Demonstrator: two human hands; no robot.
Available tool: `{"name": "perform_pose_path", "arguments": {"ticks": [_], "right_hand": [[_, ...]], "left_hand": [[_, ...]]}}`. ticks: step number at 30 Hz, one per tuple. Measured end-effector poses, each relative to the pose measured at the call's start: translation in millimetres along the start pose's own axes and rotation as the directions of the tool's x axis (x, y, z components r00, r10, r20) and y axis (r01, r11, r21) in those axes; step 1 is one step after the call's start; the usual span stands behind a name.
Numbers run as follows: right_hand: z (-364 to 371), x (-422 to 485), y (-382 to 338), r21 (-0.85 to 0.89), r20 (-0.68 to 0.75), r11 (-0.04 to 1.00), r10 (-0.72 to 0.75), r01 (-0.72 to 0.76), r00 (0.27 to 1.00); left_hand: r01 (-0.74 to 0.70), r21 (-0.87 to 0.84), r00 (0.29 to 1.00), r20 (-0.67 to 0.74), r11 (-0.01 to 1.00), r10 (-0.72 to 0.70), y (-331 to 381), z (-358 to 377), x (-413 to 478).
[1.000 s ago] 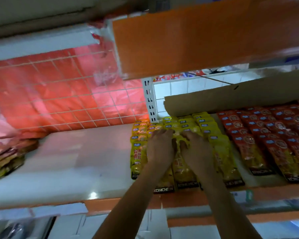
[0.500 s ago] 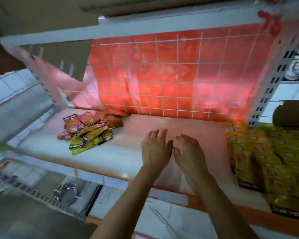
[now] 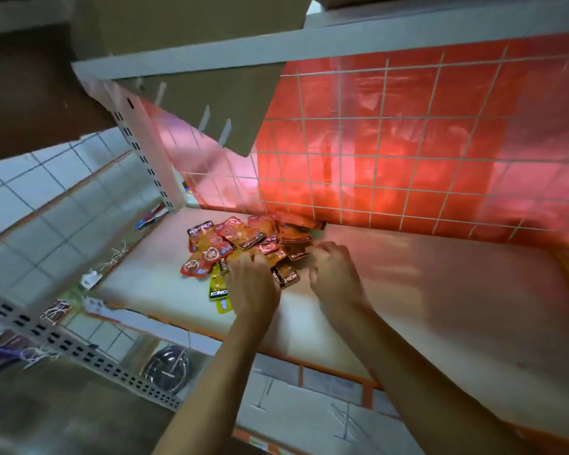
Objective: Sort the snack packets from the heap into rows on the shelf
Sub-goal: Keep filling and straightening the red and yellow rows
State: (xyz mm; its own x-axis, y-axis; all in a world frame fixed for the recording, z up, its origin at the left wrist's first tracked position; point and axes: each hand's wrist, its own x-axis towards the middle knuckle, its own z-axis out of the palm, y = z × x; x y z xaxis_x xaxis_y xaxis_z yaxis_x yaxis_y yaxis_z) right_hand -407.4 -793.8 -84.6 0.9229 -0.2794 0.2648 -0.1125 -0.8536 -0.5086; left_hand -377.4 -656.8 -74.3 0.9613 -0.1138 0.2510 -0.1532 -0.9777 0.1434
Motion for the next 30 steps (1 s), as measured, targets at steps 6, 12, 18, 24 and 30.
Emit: {"name": "perform_pose_path", "arguments": {"ticks": [6,12,18,24,30], "right_hand": [[28.7,25.0,-8.0,-0.102,0.052,0.995,0.004,0.001,0.999],[20.9,4.8,6.0,0.165,-0.048,0.986,-0.032,0.039,0.998],[-9.1,-25.3,26.0,0.299,0.075,0.953,-0.065,0.04,0.995],[-43.8,-41.9,43.9,0.373,0.113,0.922,0.064,-0.102,0.992],[-78.4,-68.1,74.0,0.473,0.225,0.859,0.097,-0.196,0.969]], "left_hand": [[-0.038,0.091,0.999,0.029,0.995,0.036,-14.0,8.8,2.9],[-0.142,-0.043,0.99,-0.022,0.989,0.141,-8.6,13.5,-12.3],[-0.07,0.018,0.997,0.044,0.997,0.069,21.0,14.4,-27.0],[-0.016,-0.194,1.0,0.013,0.981,0.019,48.8,0.4,-39.3],[0.101,-0.722,0.995,0.087,0.684,-0.055,91.2,4.0,-58.6]]}}
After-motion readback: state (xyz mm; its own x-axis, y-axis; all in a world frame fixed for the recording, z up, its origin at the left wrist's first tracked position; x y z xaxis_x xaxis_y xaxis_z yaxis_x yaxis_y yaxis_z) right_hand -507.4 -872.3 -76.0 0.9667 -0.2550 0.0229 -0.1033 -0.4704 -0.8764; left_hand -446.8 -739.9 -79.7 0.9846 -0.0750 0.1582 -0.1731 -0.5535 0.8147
